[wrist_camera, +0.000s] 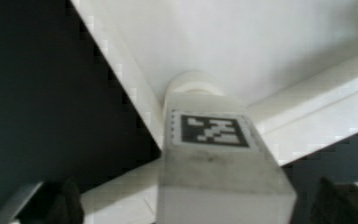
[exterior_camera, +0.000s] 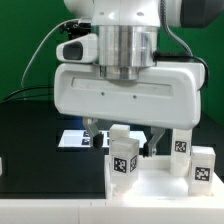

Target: Assemble square table

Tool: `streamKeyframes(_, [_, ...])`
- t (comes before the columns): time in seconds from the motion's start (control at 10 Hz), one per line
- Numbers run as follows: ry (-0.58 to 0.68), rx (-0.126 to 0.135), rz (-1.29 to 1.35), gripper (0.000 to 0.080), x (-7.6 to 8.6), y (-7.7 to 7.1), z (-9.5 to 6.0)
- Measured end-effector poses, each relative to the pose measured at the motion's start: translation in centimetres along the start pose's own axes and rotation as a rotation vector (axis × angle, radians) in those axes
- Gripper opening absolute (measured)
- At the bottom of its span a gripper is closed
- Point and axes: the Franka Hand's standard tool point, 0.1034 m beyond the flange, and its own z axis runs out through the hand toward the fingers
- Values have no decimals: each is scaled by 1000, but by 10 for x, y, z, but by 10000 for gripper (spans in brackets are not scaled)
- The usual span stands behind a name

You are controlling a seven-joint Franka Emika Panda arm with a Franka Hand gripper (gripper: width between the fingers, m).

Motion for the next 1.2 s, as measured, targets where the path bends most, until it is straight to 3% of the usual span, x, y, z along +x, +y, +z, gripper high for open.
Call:
streamKeyframes(0.2, [21, 0, 28, 649, 3, 0, 2])
streamKeyframes(0.3, [22, -1, 38, 512, 3, 0, 2])
streamKeyframes(0.4, [22, -1, 43, 512, 3, 0, 2])
streamKeyframes(0.5, [22, 0, 94, 372, 3, 0, 2])
streamKeyframes(0.6, [22, 2, 191, 284, 3, 0, 2])
streamKeyframes(0.9, [22, 3, 371, 284, 3, 0, 2])
streamKeyframes(1.0, [34, 6, 551, 284, 4, 1, 4])
streamKeyframes(1.1, [42, 14, 712, 284, 4, 4, 4])
streamKeyframes(1.2, [38, 46, 906, 284, 2, 6, 5])
